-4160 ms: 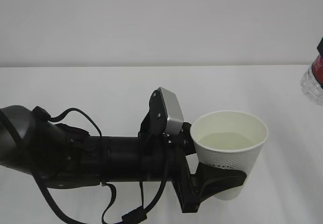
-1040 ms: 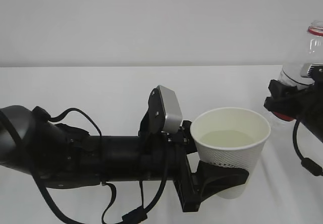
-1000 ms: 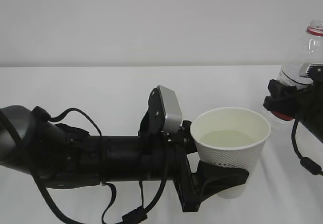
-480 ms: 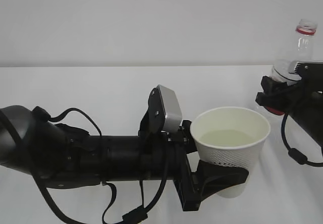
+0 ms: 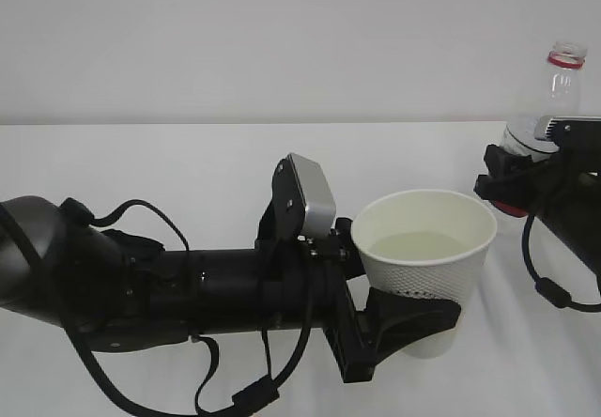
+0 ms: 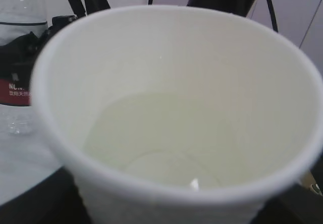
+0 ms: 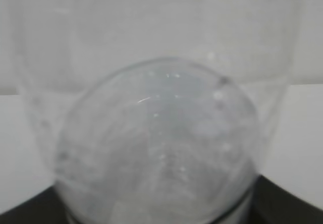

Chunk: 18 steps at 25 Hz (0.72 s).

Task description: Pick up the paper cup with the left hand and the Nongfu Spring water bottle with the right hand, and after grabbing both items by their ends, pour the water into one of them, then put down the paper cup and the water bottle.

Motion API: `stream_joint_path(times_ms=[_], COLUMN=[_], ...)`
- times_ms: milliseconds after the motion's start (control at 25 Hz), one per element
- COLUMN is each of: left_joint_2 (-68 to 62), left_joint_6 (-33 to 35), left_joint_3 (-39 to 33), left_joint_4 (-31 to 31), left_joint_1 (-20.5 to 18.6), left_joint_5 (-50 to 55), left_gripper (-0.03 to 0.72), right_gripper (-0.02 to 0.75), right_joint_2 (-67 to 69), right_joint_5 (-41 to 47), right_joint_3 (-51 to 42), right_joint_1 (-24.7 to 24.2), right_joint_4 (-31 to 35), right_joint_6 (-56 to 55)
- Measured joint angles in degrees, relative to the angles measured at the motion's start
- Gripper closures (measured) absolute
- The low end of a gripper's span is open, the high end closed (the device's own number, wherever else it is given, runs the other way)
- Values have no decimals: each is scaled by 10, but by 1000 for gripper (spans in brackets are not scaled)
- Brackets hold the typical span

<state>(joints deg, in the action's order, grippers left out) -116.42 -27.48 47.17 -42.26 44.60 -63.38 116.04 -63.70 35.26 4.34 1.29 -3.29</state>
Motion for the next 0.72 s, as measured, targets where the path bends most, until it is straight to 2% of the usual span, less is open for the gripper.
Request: stream_joint_path(times_ms=[80, 280, 360, 720], left_joint_2=[0, 0, 0, 0], left_joint_6=[0, 0, 0, 0], left_joint_3=[0, 0, 0, 0], left_joint_4=[0, 0, 0, 1], left_joint_1=[0, 0, 0, 0], left_joint_5=[0, 0, 0, 0], left_gripper=[145, 145, 145, 145], right_gripper=[312, 159, 127, 108], right_joint_2=[0, 0, 0, 0], right_joint_5=[0, -5, -11, -13], right_joint_3=[0, 1, 1, 3], right_joint_1=[0, 0, 0, 0], right_joint_4=[0, -1, -3, -3], right_joint_6=[0, 0, 1, 1])
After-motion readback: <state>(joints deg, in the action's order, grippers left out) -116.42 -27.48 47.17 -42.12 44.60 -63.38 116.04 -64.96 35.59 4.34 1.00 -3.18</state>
